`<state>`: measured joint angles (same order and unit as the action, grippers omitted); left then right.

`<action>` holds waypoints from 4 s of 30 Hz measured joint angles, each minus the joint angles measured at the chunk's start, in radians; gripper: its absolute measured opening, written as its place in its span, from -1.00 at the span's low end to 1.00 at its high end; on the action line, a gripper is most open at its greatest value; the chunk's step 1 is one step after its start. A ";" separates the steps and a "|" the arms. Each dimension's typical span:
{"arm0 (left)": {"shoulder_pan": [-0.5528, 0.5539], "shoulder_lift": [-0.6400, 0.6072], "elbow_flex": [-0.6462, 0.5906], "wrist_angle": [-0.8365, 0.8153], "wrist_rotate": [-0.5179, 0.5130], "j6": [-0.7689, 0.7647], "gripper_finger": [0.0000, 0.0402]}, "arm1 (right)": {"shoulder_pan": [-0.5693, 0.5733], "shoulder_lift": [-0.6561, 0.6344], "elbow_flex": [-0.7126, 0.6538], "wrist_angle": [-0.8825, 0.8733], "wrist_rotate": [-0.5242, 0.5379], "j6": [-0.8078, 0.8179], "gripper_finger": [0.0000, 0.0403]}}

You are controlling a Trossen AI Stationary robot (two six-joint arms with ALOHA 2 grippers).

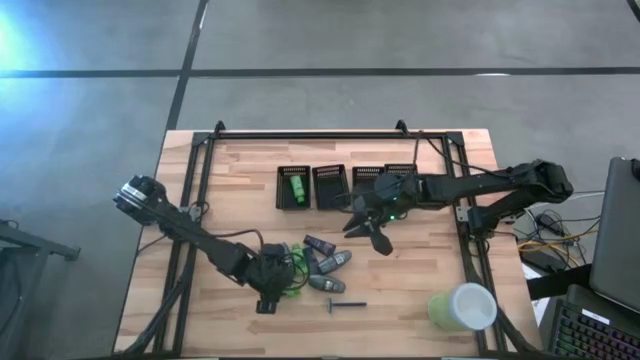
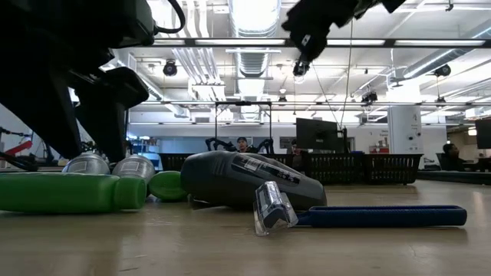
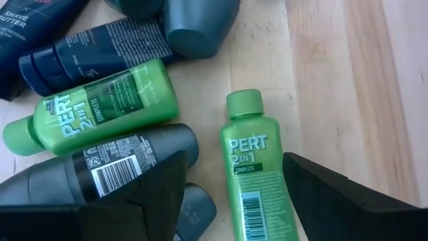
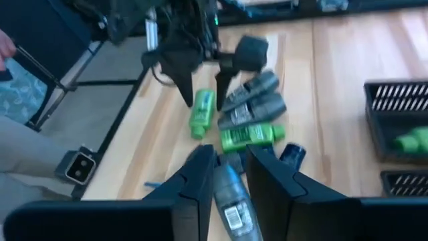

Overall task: Pick & Place Travel size toiletries
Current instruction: Put the shampoo into the left black basket, then put the razor into the right black basket

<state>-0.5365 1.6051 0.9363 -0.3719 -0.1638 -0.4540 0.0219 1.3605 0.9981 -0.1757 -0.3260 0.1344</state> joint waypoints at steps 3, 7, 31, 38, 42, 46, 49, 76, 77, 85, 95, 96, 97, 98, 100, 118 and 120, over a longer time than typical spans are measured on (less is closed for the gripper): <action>0.000 0.000 0.000 0.001 0.000 0.007 0.25 | -0.003 -0.047 0.000 -0.006 0.001 -0.010 -0.52; 0.000 0.003 -0.007 -0.003 0.000 0.008 0.25 | -0.010 -0.091 -0.001 -0.004 0.009 -0.015 -0.46; 0.003 0.099 -0.006 -0.022 0.023 -0.097 0.25 | -0.043 -0.111 -0.028 -0.023 0.014 0.024 -0.13; 0.003 0.116 -0.006 -0.013 0.023 -0.093 0.25 | -0.042 -0.117 -0.036 -0.029 0.013 0.015 -0.06; 0.004 0.132 -0.005 -0.004 0.018 -0.082 0.25 | -0.043 -0.116 -0.048 -0.031 0.013 0.019 -0.02; 0.004 0.126 -0.004 -0.005 0.018 -0.090 0.21 | -0.042 -0.116 -0.054 -0.038 0.012 0.020 0.00; 0.003 0.116 0.006 -0.018 0.024 -0.072 0.07 | -0.042 -0.116 -0.054 -0.039 0.012 0.019 -0.02; 0.240 -0.326 -0.023 -0.152 -0.329 -0.935 -0.38 | -0.042 -0.150 -0.054 -0.053 0.011 0.003 -0.42; 0.281 -0.342 -0.036 -0.145 -0.330 -0.936 -0.38 | -0.042 -0.150 -0.054 -0.053 0.011 0.002 -0.43; 0.624 -0.361 -0.111 0.009 -0.227 -0.855 -0.38 | -0.042 -0.150 -0.054 -0.053 0.011 -0.015 -0.57; 0.810 -0.229 -0.113 0.065 -0.075 -0.705 -0.38 | -0.042 -0.150 -0.054 -0.058 0.011 -0.018 -0.75; 0.811 -0.212 -0.114 0.083 -0.063 -0.686 -0.38 | -0.042 -0.149 -0.054 -0.058 0.011 -0.017 -0.76; 0.812 -0.194 -0.113 0.099 -0.054 -0.668 -0.38 | -0.042 -0.149 -0.054 -0.058 0.011 -0.014 -0.77; 0.812 -0.175 -0.109 0.109 -0.054 -0.653 -0.36 | -0.042 -0.149 -0.054 -0.058 0.011 -0.012 -0.78; 0.812 -0.139 -0.101 0.120 -0.054 -0.642 -0.31 | -0.042 -0.149 -0.054 -0.058 0.012 -0.006 -0.80; 0.788 -0.146 -0.063 0.117 -0.022 -0.471 0.15 | -0.041 -0.149 -0.065 -0.059 0.012 0.042 -0.70; 0.755 -0.189 -0.063 0.110 0.001 -0.384 0.14 | -0.041 -0.149 -0.065 -0.059 0.012 0.042 -0.67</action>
<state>0.2184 1.4164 0.8734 -0.2617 -0.1628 -0.8384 -0.0195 1.2118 0.9329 -0.2348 -0.3141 0.1766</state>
